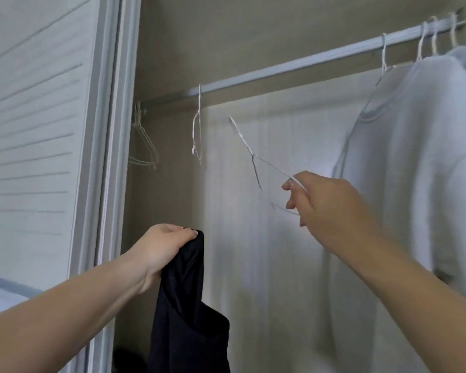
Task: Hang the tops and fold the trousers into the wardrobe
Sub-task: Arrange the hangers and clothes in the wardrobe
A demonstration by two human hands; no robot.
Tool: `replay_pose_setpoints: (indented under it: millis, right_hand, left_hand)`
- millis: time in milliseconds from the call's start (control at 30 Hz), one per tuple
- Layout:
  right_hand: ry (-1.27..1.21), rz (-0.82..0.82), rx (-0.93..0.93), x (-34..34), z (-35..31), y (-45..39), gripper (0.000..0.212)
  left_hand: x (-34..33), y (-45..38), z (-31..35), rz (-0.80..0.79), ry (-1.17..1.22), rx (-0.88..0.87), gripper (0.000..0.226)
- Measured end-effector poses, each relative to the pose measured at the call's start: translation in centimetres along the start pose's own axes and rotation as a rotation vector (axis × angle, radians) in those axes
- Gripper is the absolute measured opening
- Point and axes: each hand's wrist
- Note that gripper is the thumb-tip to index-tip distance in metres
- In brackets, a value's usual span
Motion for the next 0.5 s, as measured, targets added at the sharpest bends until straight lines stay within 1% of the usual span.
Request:
replay_pose_setpoints:
  millis: [33, 133, 233, 300, 400, 500]
  right_hand:
    - [-0.005, -0.020, -0.024, 0.7, -0.4, 1.0, 0.029]
    - [-0.054, -0.060, -0.121, 3.0, -2.2, 4.1, 0.026]
    - [-0.188, -0.098, -0.240, 4.6, -4.3, 7.3, 0.024]
    - [-0.321, -0.125, -0.334, 5.1, -5.3, 9.4, 0.023]
    - [-0.545, -0.135, -0.449, 5.4, -6.9, 12.0, 0.023]
    - [-0.679, -0.105, -0.483, 5.9, -7.9, 13.4, 0.027]
  left_hand:
    - [0.2, 0.5, -0.5, 0.003, -0.011, 0.005, 0.044]
    - [0.8, 2.6, -2.6, 0.029, -0.046, 0.012, 0.027]
    - [1.3, 5.1, -4.7, 0.071, -0.098, 0.029, 0.023]
    - [1.5, 6.2, -6.0, 0.073, -0.131, 0.024, 0.026]
    - [2.2, 7.7, -7.9, 0.028, -0.227, 0.006, 0.034]
    - [3.2, 8.3, -8.8, 0.022, -0.307, -0.024, 0.037]
Point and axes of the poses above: each hand's wrist, its own y-axis away from the middle knuckle, its own x-axis out of the back of the hand, z = x × y, and after that the axes turned 3 degrees about -y, right-handed
